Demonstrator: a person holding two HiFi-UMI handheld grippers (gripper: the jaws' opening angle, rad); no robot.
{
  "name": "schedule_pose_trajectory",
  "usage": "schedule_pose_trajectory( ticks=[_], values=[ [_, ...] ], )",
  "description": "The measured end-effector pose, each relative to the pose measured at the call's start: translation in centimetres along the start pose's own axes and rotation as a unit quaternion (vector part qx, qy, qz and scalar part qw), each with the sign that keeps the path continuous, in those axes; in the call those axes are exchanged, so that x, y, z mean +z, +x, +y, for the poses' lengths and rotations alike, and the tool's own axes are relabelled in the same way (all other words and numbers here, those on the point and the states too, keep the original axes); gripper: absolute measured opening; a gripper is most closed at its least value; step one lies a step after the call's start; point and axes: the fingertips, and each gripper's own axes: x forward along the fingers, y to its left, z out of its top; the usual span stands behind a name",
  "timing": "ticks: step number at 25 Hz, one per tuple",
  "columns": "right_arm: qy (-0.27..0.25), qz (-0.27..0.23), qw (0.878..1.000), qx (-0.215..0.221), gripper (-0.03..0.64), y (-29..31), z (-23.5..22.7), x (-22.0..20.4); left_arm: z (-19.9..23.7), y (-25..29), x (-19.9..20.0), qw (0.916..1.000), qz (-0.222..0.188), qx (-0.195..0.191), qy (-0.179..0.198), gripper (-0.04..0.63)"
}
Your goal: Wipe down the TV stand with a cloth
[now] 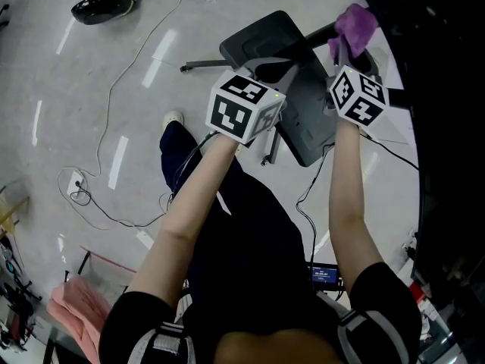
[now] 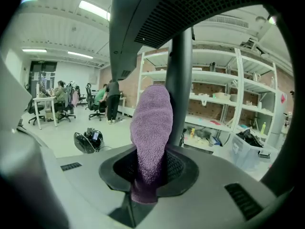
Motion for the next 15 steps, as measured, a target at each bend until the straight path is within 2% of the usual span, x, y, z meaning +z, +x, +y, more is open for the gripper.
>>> schedule_pose_trajectory(
  ticks=[15],
  values=[
    [-0.004, 0.077, 0.997, 0.028, 0.089, 3.4, -0.9, -7.5, 1.0, 1.4, -3.2, 0.9993, 0.017, 0.006, -0.034, 0.006]
  ],
)
